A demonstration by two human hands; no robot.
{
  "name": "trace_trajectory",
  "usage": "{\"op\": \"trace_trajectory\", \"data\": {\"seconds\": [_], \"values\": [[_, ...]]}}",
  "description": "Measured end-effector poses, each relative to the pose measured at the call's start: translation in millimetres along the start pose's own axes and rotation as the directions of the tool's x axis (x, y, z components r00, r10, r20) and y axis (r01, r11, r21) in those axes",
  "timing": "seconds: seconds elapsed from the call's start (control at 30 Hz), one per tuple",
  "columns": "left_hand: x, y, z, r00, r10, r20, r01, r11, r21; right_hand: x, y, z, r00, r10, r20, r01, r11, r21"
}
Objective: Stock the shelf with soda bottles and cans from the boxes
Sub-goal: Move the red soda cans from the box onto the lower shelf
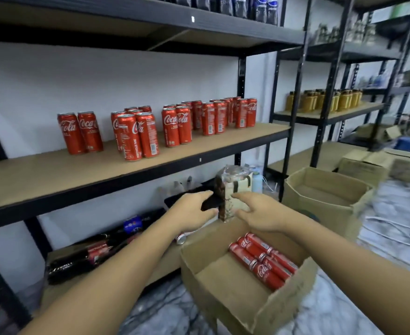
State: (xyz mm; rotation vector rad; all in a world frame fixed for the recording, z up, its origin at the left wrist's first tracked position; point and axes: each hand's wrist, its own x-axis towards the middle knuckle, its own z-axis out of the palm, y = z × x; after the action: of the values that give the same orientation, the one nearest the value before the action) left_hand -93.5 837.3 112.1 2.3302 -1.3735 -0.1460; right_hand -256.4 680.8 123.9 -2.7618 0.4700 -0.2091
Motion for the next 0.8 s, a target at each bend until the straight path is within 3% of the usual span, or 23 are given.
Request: {"op": "trace_trajectory", "data": {"seconds": [0.27,0.53,0.8], "values": [[24,28,91,0.978,0.102,0.182,-0.104,0.995,0.001,-50,69,53,0.969,0.219,0.113,-0.212,0.975,-0.072],[97,2,194,0.932,0.072,0.356,-0.053,0.997,-0.063,-24,140,108,0.931,0.267,0.250,-0.273,0.962,-0.010],[188,-55,303,0.851,0.018,0.524,-0.007,1.000,-0.022,69,239,190,0.752,0.419,0.509,-0.511,0.858,0.048]]}}
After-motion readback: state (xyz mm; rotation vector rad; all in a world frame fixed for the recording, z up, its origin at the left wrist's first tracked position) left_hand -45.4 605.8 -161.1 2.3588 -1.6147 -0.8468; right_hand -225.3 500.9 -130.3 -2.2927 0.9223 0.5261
